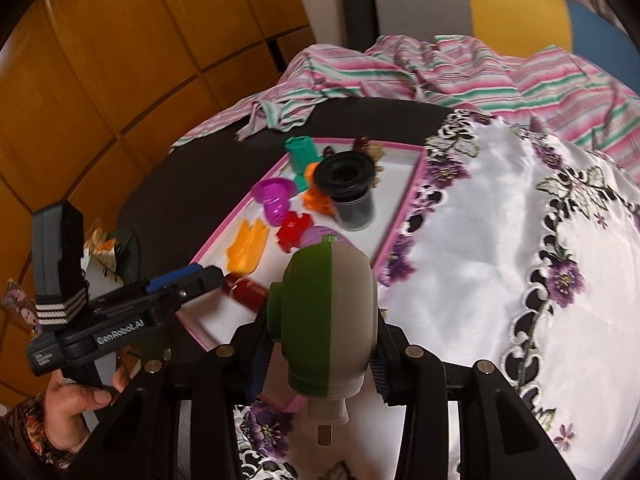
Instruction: Organize rigid objects
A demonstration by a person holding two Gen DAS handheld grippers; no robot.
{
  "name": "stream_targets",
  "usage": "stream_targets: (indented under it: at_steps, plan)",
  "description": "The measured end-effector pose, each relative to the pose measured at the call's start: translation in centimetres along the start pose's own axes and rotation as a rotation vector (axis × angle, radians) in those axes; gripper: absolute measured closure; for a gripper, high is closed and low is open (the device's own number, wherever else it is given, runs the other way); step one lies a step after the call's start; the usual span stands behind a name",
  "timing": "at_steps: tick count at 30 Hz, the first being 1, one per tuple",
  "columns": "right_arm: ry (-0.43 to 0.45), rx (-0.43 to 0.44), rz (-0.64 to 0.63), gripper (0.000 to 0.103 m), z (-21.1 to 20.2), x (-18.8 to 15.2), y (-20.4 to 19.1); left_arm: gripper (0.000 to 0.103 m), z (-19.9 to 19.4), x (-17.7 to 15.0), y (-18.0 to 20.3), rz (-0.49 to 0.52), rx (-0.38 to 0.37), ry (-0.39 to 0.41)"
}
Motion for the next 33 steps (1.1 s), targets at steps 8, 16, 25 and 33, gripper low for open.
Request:
stream_targets:
  at_steps: [8,16,25,33]
  plan:
    - [-0.056,0.025,-0.056,0.061,2.2,-0.4,-2.7,0.056,-1.6,-0.4,-0.5,0.027,0.048,0.026]
    - [-0.123,0.044,-0.095,0.061,4.2,-0.8,-4.7,0.056,-2.4,-0.8,-1.4,0.041,0.119,0.027]
    - [-0.234,-0.051,-0.028,0.061,6.9,-1.4,-3.7,0.056,-3.9,-0.5,-2.8,0.034,0.219,0.057]
    - [-0.237,-0.100,0.001,0.060,9.5,-0.9,-3.2,0.056,-4.6,-0.1,-2.9,0.065,0.317,0.076]
Point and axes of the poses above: each gripper's, at about its wrist camera, not at the fingertips, and z roughly the way its jaws point, y to its right, x to its top, the point moved 8 cm from there along z, roughly the way its jaws point, and after that the axes turned 2 degrees about z, right-handed, at the moved point
